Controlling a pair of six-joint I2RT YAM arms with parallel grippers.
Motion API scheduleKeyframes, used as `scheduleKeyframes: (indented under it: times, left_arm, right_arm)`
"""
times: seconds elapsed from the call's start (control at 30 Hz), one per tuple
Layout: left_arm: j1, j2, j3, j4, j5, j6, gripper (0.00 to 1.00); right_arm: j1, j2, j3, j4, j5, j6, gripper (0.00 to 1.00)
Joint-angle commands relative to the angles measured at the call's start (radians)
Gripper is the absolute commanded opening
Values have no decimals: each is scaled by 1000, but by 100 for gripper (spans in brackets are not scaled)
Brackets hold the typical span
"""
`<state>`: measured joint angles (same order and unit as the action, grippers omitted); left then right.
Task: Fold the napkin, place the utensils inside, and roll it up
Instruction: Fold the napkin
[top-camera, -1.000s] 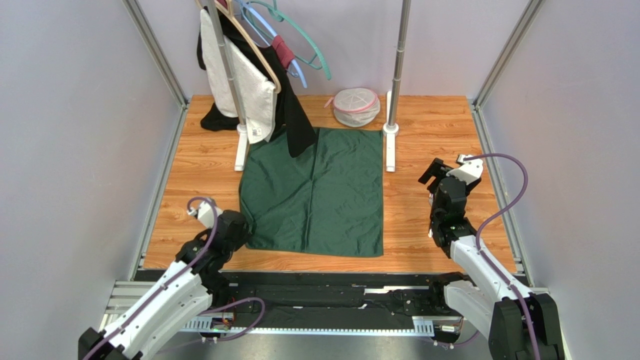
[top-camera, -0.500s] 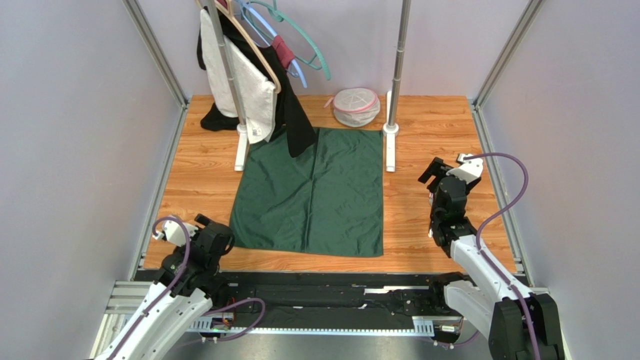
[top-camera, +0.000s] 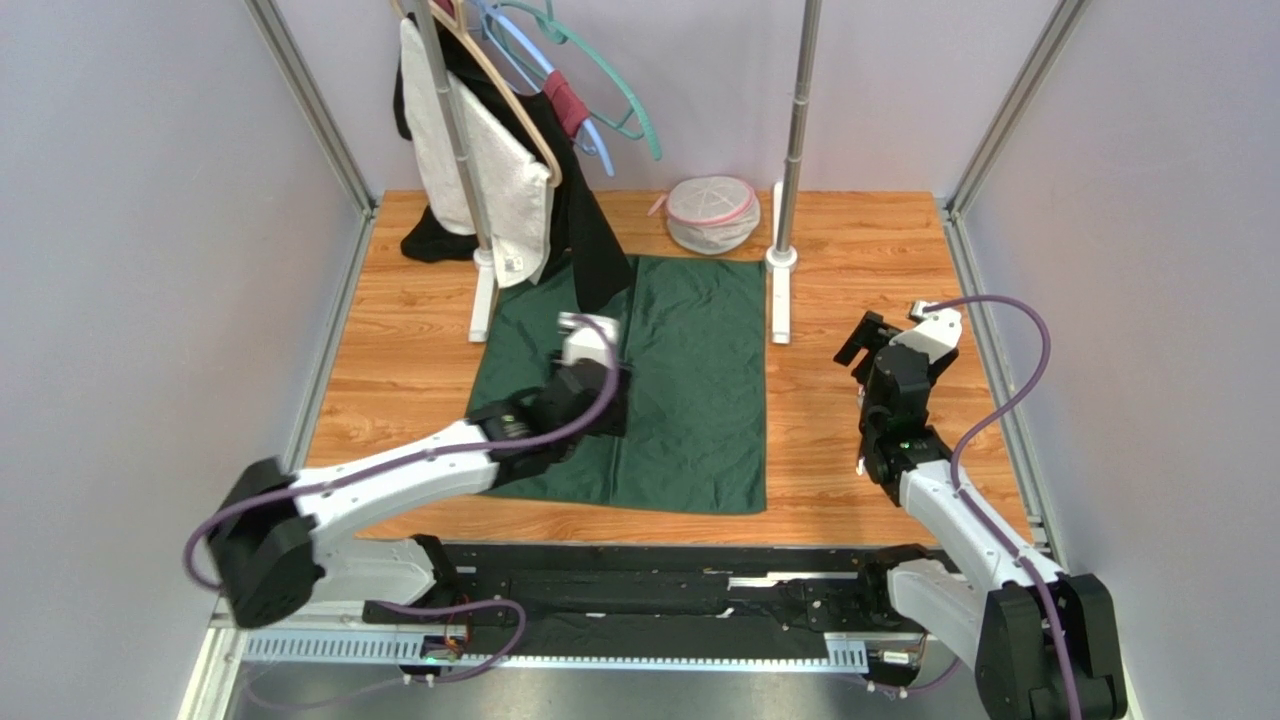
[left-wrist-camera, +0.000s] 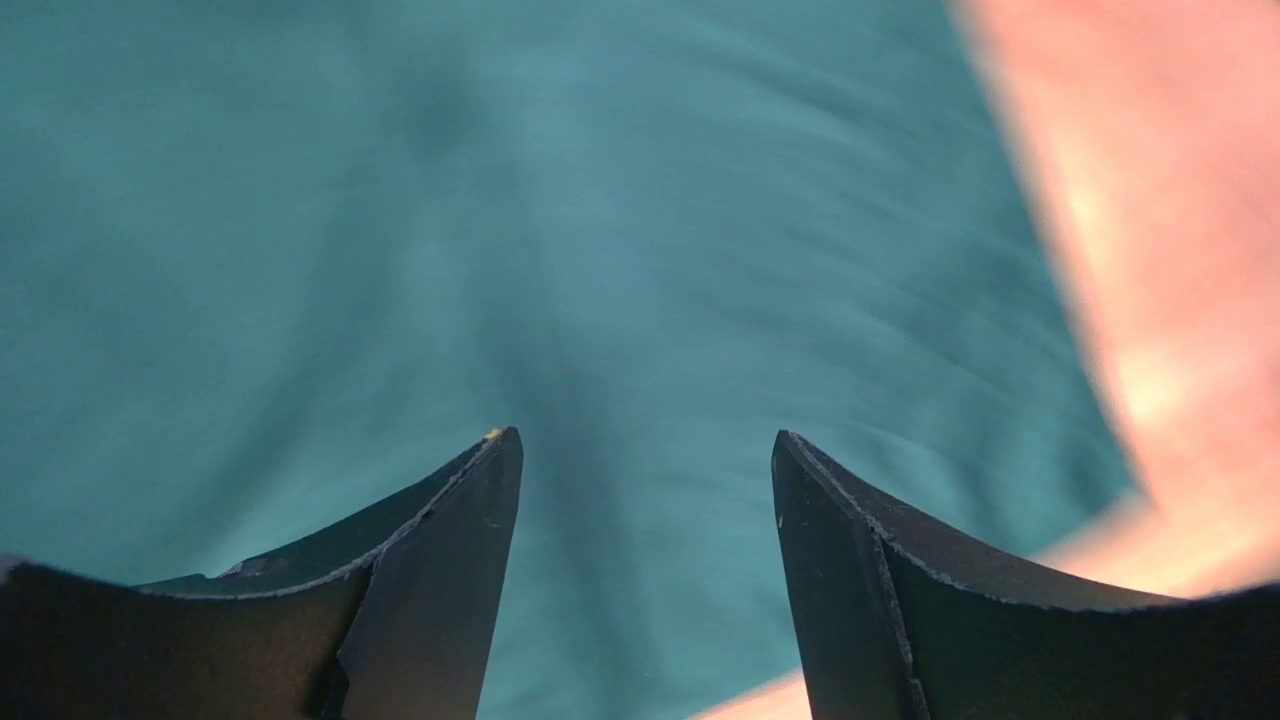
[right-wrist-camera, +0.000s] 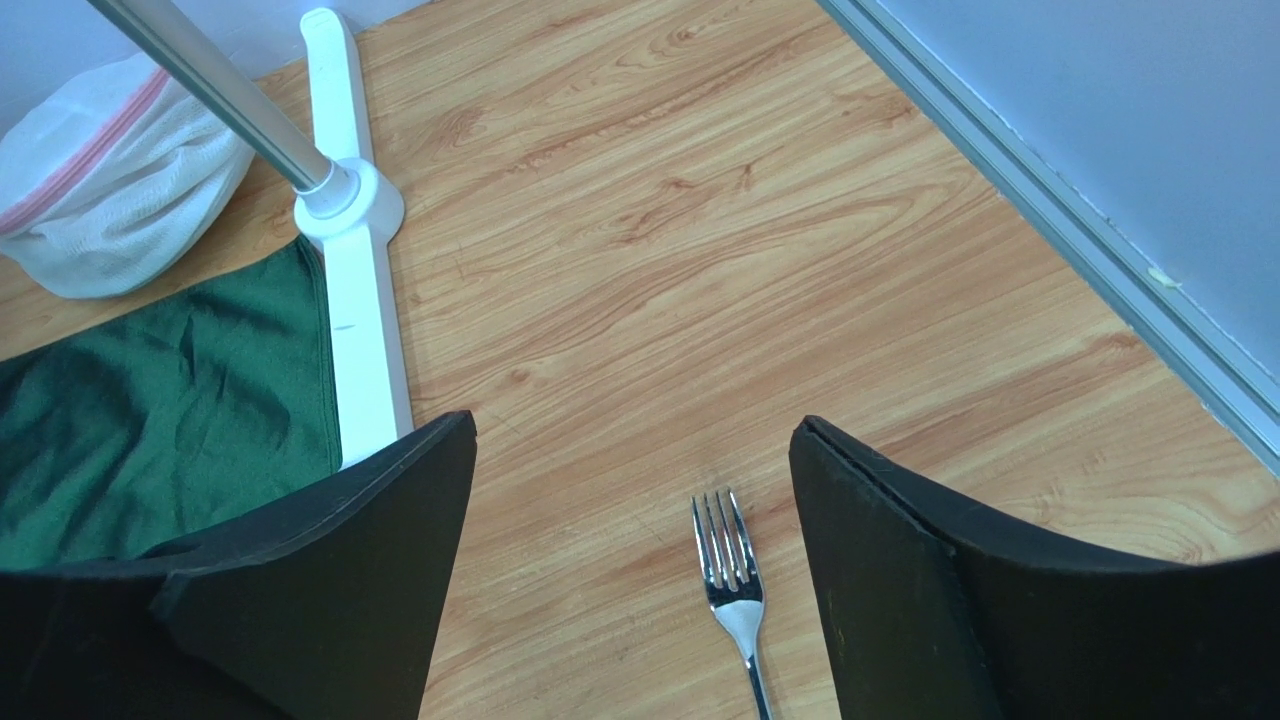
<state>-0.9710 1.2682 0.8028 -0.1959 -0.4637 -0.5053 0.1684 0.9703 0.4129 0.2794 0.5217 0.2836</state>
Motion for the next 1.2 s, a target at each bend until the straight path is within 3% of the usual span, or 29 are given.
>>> scheduleKeyframes:
  times: [0.0, 0.17, 0.5, 0.97, 1.17]
  left_arm:
    - [-112, 187, 79, 364, 455, 232, 70]
    - [-257, 402, 228, 398, 648, 212, 63]
    - [-290, 543, 322, 319, 718, 197, 58]
    - [-290, 651, 446, 110, 481, 142, 49]
    - [-290, 680, 458, 92, 493, 123, 49]
  right_arm:
    - [-36, -36, 32, -17, 12, 55, 80]
    - [-116, -50, 27, -48, -44, 130, 80]
    - [-193, -67, 17, -62, -118, 181, 80]
    - [-224, -87, 6, -66, -146, 201, 80]
    - [-233, -82, 3, -63, -161, 207, 80]
